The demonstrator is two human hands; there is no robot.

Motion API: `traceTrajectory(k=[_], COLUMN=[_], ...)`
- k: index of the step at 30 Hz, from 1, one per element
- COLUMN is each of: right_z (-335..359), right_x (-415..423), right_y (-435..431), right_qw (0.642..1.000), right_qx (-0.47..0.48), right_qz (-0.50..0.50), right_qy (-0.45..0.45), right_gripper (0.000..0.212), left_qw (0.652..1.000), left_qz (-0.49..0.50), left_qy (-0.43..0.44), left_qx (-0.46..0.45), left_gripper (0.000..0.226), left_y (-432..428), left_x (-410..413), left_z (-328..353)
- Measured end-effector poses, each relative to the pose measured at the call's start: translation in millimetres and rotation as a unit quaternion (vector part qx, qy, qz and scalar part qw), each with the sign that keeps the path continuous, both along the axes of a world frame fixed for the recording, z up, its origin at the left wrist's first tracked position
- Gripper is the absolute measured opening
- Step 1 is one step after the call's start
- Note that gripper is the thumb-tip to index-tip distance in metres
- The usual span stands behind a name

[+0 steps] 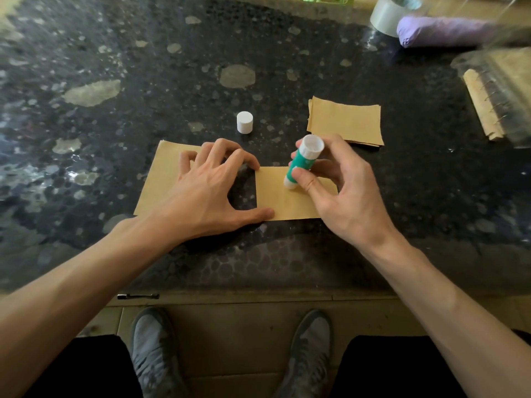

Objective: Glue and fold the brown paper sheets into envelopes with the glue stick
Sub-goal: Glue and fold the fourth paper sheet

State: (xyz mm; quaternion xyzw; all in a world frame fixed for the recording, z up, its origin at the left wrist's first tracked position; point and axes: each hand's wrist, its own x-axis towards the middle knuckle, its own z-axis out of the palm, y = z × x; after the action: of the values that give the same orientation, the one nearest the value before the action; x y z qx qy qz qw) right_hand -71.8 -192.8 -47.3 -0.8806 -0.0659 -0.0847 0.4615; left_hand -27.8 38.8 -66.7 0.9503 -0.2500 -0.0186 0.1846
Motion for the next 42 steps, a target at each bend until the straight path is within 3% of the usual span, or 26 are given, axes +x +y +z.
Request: traceTrajectory(k=[7, 15, 23, 36, 42], right_z=[0, 6, 5, 9, 7], right_x=[7, 10, 2, -9, -8], right_y=[6, -3, -7, -17, -24], right_qw=[0.999, 0.996, 0.991, 0.99, 0.99], right_qx=[-0.049, -0.074, -0.136, -0.14, -0.137], right_qz=[-0.019, 0.038, 0.0, -0.031, -0.039], right_qy=[-0.014, 0.04, -0.002, -0.003, 0.011], right_gripper=[0.041, 0.03, 0.039, 0.037, 0.046], left_qw=[1.0, 1.0, 1.0, 1.0, 1.0], left_qz=[-0.002, -0.001, -0.001, -0.001, -0.003], left_qy=[0.005, -0.001, 0.004, 0.006, 0.011], left_qx=[-0.001, 0.007, 0.003, 0.006, 0.01], left_gripper=[0.083, 0.083, 0.084, 0.084, 0.086], left_y=[0, 0, -1, 0, 0], left_x=[1, 1, 0, -1, 0], left_z=[1, 0, 2, 1, 2])
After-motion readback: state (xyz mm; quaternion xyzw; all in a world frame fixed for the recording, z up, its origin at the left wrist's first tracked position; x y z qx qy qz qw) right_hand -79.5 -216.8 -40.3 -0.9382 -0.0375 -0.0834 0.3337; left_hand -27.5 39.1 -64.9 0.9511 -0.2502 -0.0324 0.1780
